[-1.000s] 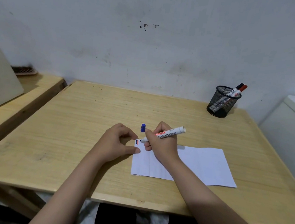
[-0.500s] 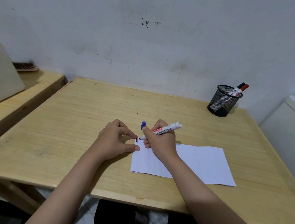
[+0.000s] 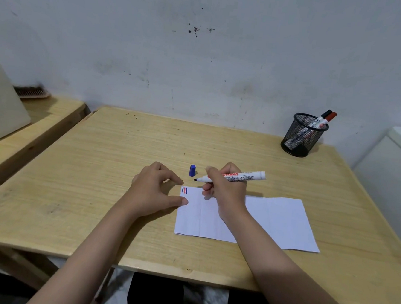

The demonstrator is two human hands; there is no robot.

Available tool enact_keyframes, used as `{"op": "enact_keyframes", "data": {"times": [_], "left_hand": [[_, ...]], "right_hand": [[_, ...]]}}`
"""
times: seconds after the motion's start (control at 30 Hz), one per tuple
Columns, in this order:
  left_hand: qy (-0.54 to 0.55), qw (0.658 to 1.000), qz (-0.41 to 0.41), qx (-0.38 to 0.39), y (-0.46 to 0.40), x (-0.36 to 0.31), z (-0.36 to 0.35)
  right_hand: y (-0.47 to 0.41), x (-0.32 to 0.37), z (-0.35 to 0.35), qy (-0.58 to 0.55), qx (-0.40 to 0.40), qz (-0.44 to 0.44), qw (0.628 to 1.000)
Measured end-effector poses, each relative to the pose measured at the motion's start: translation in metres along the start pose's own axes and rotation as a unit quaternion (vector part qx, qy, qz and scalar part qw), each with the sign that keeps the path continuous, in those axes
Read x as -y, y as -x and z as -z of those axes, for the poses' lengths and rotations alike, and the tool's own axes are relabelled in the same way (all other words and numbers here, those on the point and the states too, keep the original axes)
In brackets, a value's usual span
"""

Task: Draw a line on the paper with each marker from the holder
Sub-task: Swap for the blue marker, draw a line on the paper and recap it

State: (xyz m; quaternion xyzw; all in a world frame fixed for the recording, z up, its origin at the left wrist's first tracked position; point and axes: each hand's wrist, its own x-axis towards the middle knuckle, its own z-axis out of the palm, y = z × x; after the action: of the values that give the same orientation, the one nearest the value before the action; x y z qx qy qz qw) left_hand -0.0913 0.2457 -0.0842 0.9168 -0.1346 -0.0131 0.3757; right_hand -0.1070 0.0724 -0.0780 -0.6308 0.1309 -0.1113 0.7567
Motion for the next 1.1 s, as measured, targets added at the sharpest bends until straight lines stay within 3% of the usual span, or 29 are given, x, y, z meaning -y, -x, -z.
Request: {"op": "enact_keyframes", "data": {"times": [0.2,0.43,0.53,0.63,0.7,0.87,1.0,1.1], "left_hand": [[0.043,0.998,-0.033,-0.031,-0.017,-0.018,-0.002],[-0.120,0.990,-0.057,-0.052,-0.039,-0.038,-0.018],[0.077,0.993,-0.041,-0.080,-0.028,-0.055,-0.011],[0.331,0.943,-0.017,-0.037,-0.004,-0.084,-0.001],[0.420,0.907,-0.017,-0.001,0.011,-0.099,0.001],[0.505,0.862,-0.009,0.044,0.036,-0.123,0.000],[0.514,0.856,-0.021,0.054,0.044,-0.132,-0.001],[0.484,0.872,-0.041,0.057,0.048,-0.137,-0.003]], "right_hand": [[0.004,0.010,0.004,-0.082,-0.045,-0.010,0.996],[0.016,0.039,0.022,-0.103,-0.055,0.062,0.991],[0.025,0.051,0.038,-0.117,-0.049,0.101,0.987],[0.035,0.065,0.052,-0.135,-0.020,0.121,0.983],[0.043,0.073,0.060,-0.150,0.012,0.121,0.981],[0.059,0.088,0.077,-0.146,0.062,0.146,0.977],[0.066,0.091,0.085,-0.077,0.075,0.185,0.977],[0.071,0.093,0.088,-0.034,0.084,0.205,0.975]]}}
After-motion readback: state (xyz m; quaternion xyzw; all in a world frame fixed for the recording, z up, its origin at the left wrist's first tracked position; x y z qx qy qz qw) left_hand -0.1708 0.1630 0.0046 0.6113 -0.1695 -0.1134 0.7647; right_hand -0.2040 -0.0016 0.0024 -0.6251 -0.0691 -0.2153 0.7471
